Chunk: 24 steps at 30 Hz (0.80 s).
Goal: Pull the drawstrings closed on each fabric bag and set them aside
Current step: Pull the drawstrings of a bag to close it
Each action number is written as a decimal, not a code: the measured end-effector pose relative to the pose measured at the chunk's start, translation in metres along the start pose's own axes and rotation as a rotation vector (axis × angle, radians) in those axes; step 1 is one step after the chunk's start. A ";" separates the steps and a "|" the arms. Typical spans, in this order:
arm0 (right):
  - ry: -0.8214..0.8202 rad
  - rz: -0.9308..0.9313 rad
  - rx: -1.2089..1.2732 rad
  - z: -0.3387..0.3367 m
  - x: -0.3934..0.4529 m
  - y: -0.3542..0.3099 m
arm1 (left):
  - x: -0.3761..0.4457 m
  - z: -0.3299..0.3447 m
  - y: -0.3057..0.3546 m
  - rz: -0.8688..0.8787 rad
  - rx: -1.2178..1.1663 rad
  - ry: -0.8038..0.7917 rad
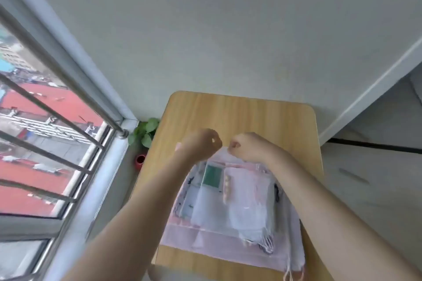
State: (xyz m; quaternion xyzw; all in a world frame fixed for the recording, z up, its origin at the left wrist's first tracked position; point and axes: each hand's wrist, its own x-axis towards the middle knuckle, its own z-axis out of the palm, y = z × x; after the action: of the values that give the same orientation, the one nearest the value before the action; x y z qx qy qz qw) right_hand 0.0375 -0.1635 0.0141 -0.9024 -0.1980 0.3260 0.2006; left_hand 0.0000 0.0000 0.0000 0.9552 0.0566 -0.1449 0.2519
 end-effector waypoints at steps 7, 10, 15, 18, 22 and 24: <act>0.287 -0.009 -0.163 0.074 -0.015 0.022 | -0.040 0.081 -0.023 -0.043 -0.010 0.135; 0.630 0.047 -0.282 0.098 -0.042 0.024 | -0.072 0.094 -0.025 -0.034 -0.046 0.205; 0.493 0.260 -0.389 0.097 -0.066 0.033 | -0.101 0.089 -0.016 -0.012 -0.093 0.237; 0.487 0.045 -0.270 0.104 -0.078 0.028 | -0.117 0.088 -0.009 0.056 -0.107 0.250; 0.317 -0.231 0.196 0.103 -0.094 0.019 | -0.124 0.084 -0.008 0.221 -0.045 0.241; 0.313 -0.286 0.354 0.104 -0.097 0.018 | -0.130 0.085 -0.003 0.177 -0.140 0.188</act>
State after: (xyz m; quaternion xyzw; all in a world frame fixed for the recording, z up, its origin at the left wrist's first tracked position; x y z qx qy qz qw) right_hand -0.0967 -0.2017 -0.0193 -0.8555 -0.2299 0.1807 0.4273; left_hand -0.1455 -0.0441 -0.0323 0.9459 0.0056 -0.0276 0.3233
